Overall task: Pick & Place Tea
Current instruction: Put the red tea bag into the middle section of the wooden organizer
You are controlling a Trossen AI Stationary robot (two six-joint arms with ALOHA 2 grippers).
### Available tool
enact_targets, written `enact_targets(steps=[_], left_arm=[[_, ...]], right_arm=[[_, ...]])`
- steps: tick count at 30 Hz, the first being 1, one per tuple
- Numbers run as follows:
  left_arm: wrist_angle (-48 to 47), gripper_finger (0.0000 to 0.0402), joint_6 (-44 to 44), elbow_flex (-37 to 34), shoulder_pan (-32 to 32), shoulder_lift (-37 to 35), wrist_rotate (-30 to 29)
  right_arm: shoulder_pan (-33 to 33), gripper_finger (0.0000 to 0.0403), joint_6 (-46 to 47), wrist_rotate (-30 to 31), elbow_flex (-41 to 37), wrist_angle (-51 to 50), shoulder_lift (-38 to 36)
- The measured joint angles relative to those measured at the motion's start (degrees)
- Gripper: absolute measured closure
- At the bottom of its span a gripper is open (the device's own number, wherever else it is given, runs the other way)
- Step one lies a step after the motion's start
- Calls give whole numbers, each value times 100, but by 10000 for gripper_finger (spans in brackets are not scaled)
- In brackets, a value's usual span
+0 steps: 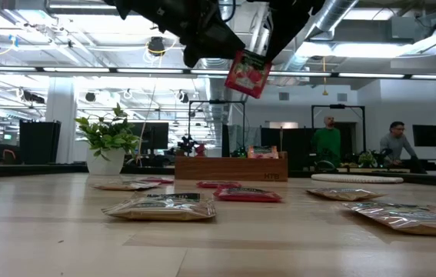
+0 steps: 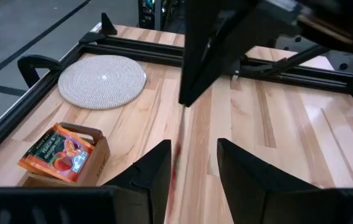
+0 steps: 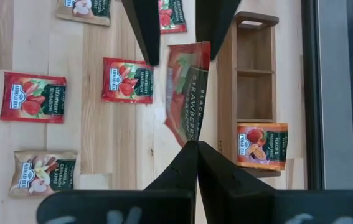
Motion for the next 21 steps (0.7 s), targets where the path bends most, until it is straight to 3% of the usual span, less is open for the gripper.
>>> enact_targets(steps=[14, 21], left_arm=[[252, 284, 0, -2, 40, 18, -1], [254, 345, -23, -2, 39, 18, -1]], right_arm=[[0, 403, -2, -9, -4, 17, -2], [0, 403, -15, -11, -4, 87, -2]])
